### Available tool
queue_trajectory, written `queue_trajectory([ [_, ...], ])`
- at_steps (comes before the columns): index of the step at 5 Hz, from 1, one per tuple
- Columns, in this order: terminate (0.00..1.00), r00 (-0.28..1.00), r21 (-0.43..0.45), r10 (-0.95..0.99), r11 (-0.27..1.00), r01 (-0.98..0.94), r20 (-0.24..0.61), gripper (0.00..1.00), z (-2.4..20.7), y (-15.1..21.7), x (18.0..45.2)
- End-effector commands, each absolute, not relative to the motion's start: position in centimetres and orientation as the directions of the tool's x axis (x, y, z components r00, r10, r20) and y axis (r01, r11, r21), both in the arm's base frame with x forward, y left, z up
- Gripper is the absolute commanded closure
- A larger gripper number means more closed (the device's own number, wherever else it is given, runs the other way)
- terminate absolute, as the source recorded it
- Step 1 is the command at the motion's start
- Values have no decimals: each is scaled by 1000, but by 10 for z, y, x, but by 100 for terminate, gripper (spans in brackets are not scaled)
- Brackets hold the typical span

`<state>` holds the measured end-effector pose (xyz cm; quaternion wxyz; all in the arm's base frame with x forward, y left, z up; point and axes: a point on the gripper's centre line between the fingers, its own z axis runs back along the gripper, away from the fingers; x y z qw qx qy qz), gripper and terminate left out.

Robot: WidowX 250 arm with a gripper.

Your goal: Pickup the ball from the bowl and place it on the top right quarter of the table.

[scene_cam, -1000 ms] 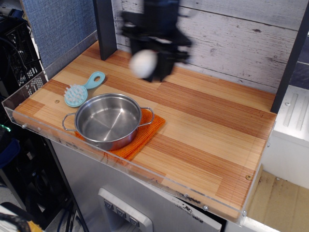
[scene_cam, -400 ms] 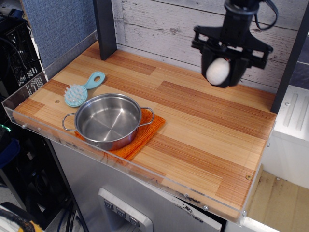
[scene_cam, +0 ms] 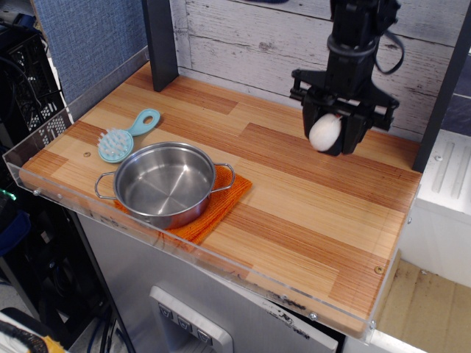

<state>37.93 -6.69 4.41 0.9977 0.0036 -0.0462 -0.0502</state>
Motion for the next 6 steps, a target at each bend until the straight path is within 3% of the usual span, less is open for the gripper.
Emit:
queue_trajectory([
  [1, 0, 991, 36, -86, 996, 83, 101, 100, 49, -58, 377],
  [2, 0, 990, 26, -84, 996, 81, 116, 0, 56, -60, 375],
  [4, 0, 983, 0, -79, 997, 81, 167, 0, 73, -61, 370],
  [6, 0, 967, 4, -36, 999, 36, 253, 0, 129, -46, 353],
])
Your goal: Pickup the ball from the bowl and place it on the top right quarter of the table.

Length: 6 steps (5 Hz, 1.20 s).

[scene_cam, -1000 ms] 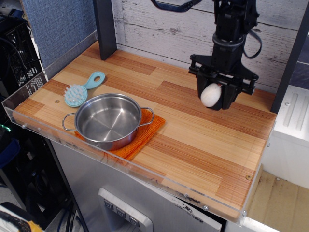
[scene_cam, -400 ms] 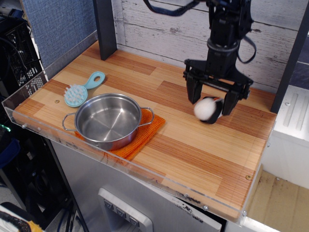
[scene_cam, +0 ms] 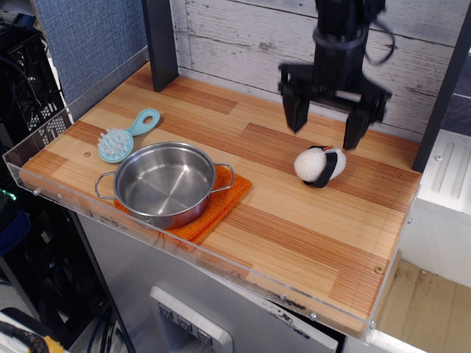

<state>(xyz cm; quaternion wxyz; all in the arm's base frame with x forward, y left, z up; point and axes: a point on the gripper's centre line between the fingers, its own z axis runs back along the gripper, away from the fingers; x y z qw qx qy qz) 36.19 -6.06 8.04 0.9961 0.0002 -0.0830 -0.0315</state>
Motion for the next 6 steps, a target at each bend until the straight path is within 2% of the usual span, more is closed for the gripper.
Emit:
queue_trajectory([
  [1, 0, 967, 20, -71, 997, 68, 245, 0, 150, -38, 337],
  [2, 0, 972, 26, -97, 995, 94, 212, 0, 166, -30, 327],
  [3, 0, 974, 3, -115, 993, 117, 197, 0, 173, -22, 322],
  [4, 0, 973, 18, -106, 994, 105, 204, 0, 180, -16, 320],
  [6, 0, 974, 32, -73, 997, 68, 212, 0, 183, -10, 316],
])
